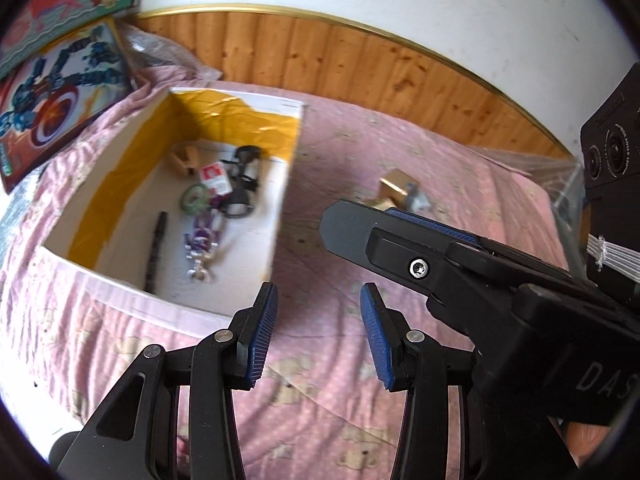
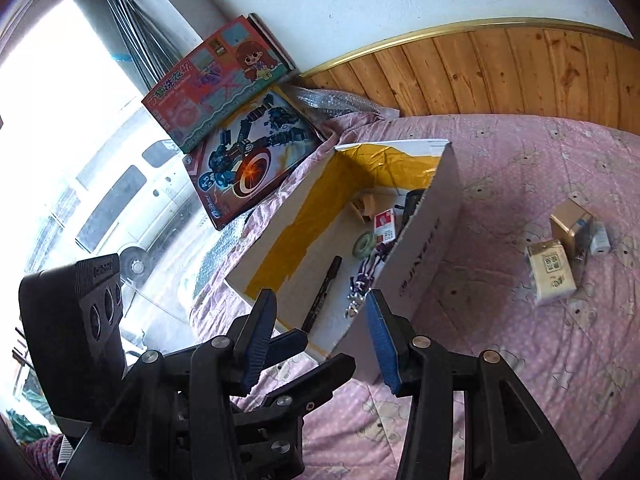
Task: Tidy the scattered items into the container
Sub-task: 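Move both open tools back toward the remaining items on the bedspread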
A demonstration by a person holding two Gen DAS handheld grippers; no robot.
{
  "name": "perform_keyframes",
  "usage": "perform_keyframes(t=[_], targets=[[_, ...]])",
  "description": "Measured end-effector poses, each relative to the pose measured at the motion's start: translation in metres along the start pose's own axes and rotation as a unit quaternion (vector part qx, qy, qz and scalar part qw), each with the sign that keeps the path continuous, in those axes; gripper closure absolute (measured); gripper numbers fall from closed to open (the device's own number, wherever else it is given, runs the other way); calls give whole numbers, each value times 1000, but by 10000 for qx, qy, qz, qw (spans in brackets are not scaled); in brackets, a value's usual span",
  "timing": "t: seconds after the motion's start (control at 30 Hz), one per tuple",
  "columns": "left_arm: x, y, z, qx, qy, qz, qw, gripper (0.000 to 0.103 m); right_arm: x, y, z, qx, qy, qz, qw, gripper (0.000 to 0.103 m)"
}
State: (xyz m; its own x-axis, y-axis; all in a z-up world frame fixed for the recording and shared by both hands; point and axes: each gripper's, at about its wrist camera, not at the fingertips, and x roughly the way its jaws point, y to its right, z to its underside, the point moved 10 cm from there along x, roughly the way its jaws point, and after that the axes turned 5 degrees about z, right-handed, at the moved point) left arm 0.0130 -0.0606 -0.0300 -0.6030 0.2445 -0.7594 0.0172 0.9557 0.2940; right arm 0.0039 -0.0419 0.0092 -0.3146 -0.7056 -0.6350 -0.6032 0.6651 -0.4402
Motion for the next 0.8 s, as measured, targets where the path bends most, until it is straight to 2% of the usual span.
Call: perform_keyframes(t=[0.33, 0.57, 0.8], targets=[[51, 68, 22, 98, -480, 500, 9975, 57, -43, 97, 31, 688, 229, 549, 9959, 55], [98, 98, 4, 87, -669, 652, 9956, 54, -58, 182, 28, 1283, 415, 1138, 9843, 55], [151, 107, -23, 97, -779, 514, 9956, 52, -53, 232, 8, 1370, 400, 1549, 9776, 55]])
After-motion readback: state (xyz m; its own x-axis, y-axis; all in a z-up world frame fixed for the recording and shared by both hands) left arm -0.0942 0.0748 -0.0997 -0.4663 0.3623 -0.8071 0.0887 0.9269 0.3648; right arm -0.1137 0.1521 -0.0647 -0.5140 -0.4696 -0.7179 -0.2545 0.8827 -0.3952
